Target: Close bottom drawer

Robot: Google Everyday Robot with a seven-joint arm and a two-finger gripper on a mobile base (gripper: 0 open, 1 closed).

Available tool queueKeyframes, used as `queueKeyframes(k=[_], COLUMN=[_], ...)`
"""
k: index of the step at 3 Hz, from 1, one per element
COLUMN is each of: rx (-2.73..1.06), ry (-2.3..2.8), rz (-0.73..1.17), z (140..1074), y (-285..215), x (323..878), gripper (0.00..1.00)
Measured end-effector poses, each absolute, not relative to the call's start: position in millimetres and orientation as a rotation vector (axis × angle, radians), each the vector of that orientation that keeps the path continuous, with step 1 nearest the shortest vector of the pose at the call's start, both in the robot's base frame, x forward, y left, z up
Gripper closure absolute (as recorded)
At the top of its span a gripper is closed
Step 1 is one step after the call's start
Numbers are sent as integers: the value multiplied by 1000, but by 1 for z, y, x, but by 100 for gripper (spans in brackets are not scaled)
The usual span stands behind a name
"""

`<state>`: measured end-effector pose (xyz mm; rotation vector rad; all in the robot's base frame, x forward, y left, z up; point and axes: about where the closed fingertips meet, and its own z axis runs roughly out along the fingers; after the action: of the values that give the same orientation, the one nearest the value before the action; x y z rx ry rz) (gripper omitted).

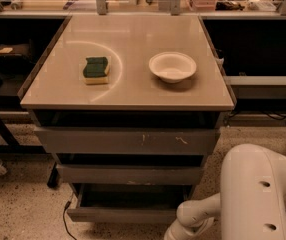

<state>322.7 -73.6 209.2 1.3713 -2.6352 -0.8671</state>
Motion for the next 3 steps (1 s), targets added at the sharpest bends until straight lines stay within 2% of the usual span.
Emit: queueKeyframes(k=[1,3], rx=[1371,1373], ry=[-2635,-2636], rz=[-867,-868], z=[209,209], y=[-74,-73], x=[323,323], gripper=[18,64])
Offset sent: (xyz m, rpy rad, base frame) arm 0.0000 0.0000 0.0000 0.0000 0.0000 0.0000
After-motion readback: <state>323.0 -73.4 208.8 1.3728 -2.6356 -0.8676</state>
